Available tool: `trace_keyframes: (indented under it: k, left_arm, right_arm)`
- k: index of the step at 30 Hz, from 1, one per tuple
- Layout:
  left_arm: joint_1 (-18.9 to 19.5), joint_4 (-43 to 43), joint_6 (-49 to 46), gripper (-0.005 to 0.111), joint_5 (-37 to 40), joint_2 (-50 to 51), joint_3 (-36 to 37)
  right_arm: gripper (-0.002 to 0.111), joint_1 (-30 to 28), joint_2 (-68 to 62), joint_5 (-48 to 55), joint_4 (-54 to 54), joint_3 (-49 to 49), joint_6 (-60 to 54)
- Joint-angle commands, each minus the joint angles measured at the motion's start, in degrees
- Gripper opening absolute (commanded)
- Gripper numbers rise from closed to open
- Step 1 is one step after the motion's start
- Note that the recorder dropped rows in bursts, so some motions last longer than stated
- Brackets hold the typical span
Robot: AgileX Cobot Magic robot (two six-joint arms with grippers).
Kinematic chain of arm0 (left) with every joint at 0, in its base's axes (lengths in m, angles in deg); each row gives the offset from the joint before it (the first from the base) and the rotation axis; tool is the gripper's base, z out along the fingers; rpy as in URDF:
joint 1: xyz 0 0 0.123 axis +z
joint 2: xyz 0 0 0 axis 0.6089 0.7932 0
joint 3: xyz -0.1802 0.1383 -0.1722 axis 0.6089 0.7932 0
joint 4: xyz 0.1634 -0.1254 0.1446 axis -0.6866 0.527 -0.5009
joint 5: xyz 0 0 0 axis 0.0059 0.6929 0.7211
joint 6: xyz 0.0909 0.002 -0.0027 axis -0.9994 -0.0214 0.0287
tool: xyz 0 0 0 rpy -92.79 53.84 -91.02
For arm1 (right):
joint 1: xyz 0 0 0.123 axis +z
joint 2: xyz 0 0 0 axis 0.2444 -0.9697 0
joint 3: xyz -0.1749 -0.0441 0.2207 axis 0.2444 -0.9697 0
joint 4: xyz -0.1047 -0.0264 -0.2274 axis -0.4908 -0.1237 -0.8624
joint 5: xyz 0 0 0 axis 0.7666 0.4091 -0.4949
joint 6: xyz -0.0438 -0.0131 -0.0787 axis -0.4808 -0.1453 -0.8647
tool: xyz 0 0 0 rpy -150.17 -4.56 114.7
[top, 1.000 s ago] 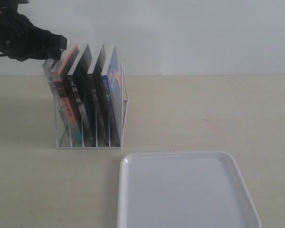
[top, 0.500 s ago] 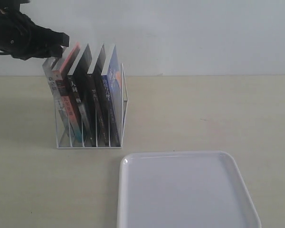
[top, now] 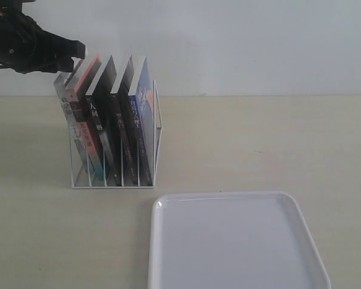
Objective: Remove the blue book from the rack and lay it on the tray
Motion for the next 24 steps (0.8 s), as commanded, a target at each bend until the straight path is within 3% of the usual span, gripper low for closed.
trace_keyframes:
  k: [1,24]
  left_arm:
    - [-0.09,-0.67,0.43,0.029,0.49,0.44,0.19]
    - [-0.09,-1.05,0.43,0.030,1.98,3.66,0.32]
  right_arm:
    - [0.000,-0.32,0.26,-0.45,-0.29,0.07,0.10]
    - [0.000,-0.32,0.26,-0.45,-0.29,0.07,0.10]
